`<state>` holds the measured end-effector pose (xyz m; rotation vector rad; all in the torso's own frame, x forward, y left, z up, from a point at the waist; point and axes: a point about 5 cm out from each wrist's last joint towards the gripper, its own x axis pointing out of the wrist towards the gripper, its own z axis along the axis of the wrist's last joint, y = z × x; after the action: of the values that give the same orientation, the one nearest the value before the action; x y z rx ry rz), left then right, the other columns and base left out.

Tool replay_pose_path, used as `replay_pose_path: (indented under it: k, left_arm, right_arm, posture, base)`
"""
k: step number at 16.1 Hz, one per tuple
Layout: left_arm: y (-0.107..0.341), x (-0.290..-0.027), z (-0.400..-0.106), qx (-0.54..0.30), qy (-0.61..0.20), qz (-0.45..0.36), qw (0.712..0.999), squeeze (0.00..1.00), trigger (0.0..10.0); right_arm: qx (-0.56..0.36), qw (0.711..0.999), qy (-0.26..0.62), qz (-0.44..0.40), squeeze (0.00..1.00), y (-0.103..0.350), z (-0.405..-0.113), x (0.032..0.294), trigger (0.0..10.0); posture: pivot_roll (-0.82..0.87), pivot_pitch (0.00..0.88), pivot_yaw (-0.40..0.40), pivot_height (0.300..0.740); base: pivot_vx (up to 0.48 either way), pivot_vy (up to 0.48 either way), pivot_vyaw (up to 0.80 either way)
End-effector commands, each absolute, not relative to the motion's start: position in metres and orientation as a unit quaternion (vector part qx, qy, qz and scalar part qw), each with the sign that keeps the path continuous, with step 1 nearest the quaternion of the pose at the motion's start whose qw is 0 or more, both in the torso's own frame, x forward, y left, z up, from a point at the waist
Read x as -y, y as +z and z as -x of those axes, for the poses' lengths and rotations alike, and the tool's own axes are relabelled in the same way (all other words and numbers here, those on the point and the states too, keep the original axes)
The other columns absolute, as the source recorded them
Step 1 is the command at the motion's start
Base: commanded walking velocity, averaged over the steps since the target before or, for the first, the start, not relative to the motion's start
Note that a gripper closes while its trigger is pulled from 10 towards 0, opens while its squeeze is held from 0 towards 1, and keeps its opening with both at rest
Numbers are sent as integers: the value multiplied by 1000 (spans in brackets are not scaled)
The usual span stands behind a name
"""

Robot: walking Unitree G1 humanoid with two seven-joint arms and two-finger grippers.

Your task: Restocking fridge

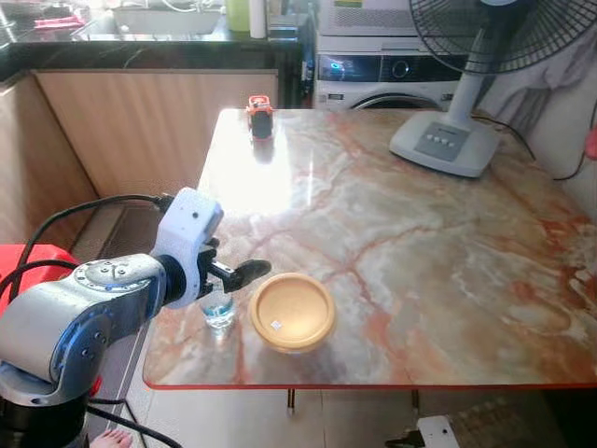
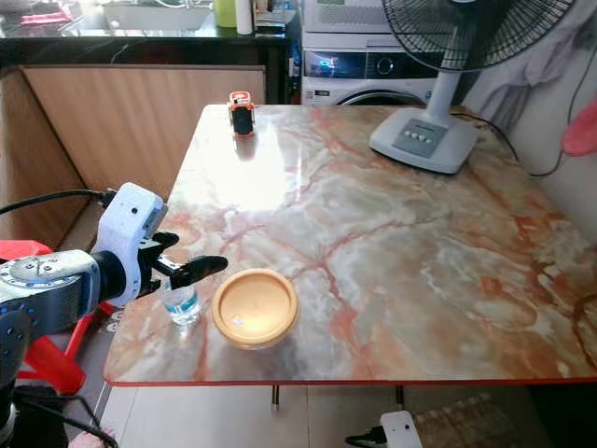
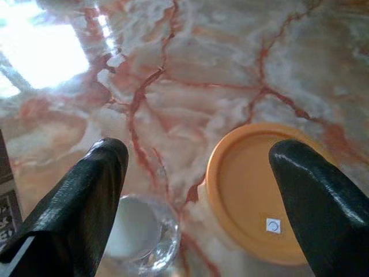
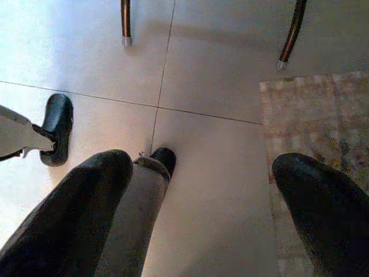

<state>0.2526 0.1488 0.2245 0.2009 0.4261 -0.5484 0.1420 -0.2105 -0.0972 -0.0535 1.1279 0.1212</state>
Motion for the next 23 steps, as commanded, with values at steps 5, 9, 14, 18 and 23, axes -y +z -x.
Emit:
replay_pose_path:
  k: [5, 9, 14, 18, 23]
  left_arm:
    - [222, -157, -241, -230, -267, -130, 927, 0, 10000]
    - [221, -173, -247, -233, -206, -138, 940, 0, 10000]
    - [218, -187, -253, -228, -159, -132, 952, 0, 10000]
    - [205, -191, -257, -241, -142, -107, 954, 0, 10000]
    - [205, -193, -261, -223, -132, -100, 961, 0, 10000]
  right_arm:
    - [-535, 842, 62, 34, 0, -97, -141, 213, 10000]
    - [-535, 842, 64, 36, 0, -96, -142, 215, 10000]
    - [-535, 842, 63, 37, 0, -96, -143, 216, 10000]
    - [-531, 845, 59, 34, 0, -95, -144, 218, 10000]
    - [-532, 844, 60, 38, 0, -95, -144, 218, 10000]
  posture:
    - [124, 0, -26, 740]
    - [127, 0, -39, 740]
    - [125, 0, -50, 740]
    - [111, 0, -56, 740]
    - [116, 0, -62, 740]
  base:
    - [0, 0, 0]
    - [0, 0, 0]
    - [0, 0, 0]
    - [0, 0, 0]
    - [0, 0, 0]
